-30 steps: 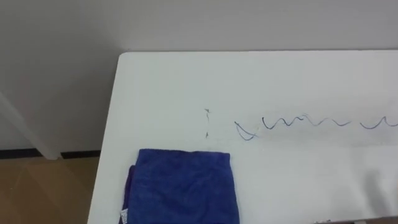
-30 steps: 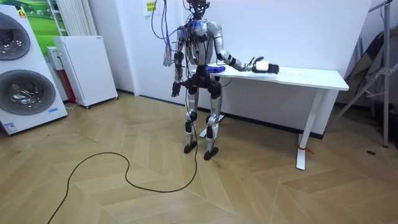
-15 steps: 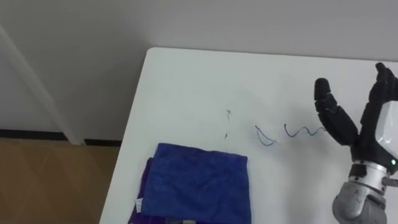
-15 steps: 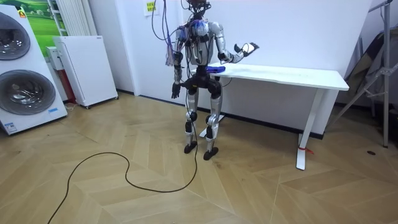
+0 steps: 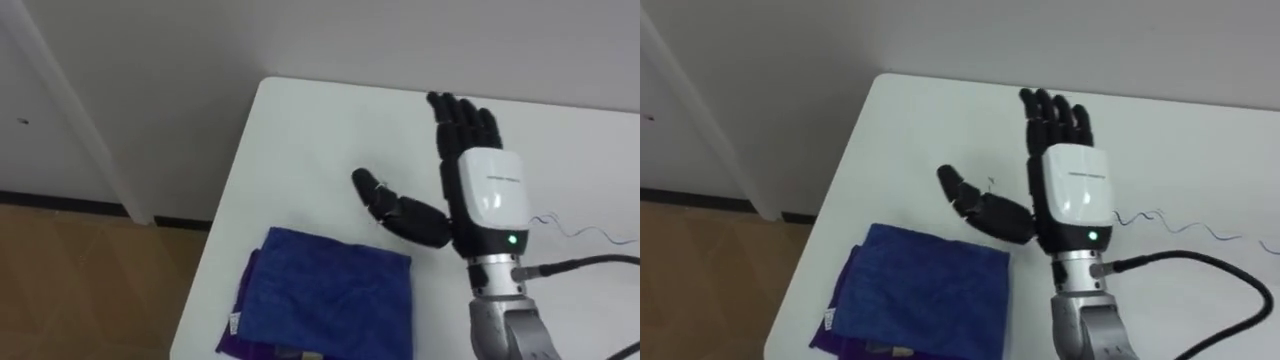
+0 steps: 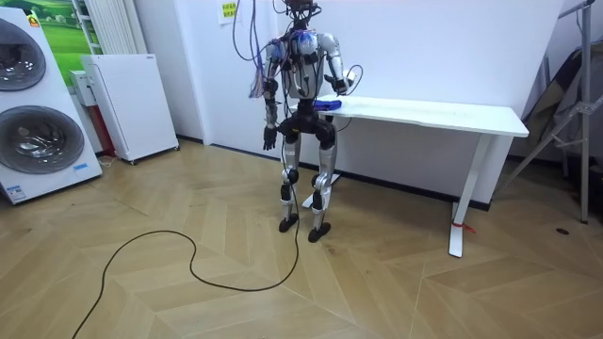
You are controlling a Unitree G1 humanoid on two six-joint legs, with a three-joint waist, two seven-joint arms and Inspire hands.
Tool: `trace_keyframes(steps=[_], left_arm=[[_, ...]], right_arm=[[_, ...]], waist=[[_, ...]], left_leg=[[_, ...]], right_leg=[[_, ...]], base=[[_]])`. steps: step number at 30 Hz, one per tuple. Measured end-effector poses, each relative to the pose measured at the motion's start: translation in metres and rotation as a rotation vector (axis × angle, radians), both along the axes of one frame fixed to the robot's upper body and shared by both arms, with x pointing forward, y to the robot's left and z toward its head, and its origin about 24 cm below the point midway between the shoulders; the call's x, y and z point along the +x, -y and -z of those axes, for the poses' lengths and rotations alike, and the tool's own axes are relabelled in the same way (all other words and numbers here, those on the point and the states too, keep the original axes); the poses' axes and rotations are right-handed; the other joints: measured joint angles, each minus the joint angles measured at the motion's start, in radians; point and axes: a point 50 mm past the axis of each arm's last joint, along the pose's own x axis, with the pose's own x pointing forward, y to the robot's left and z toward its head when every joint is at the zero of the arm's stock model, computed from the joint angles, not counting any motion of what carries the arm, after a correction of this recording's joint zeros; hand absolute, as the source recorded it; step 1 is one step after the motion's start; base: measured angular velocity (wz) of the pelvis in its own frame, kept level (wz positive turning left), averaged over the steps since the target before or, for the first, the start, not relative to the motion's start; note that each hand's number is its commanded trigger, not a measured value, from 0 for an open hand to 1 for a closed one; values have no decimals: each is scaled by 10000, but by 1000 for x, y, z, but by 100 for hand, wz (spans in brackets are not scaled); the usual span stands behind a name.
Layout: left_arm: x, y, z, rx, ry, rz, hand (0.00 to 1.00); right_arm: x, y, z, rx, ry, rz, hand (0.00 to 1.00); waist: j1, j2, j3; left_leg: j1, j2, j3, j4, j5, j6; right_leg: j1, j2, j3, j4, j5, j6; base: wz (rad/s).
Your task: Wipe table
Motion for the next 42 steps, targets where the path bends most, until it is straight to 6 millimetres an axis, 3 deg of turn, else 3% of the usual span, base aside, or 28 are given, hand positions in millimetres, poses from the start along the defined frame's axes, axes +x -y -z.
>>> trace_keyframes(steps=[8,14,42], left_arm=[[7,2,-1,-124,327,289,0],[11,5,0,-184,371,474,0],[19,11,2,-722,249,953,0]], right_arm=[[-8,-20,-4,-208,1,-1185,0],[-22,-33,10,-413,-1158,-1972,0],[-53,-33,32,-1427,-2404,-2861,0]], waist=[[79,38,-13],[106,59,-18],[102,-71,-23]], left_leg=[[-25,2,-25,1,0,0],[-81,2,-22,10,0,0],[-261,-12,-115,-11,3,5]], right_leg=[[2,1,-26,-12,8,-1],[-32,-1,-36,-21,9,0],[-27,17,-16,-366,169,32]], base=[[0],[0],[1]])
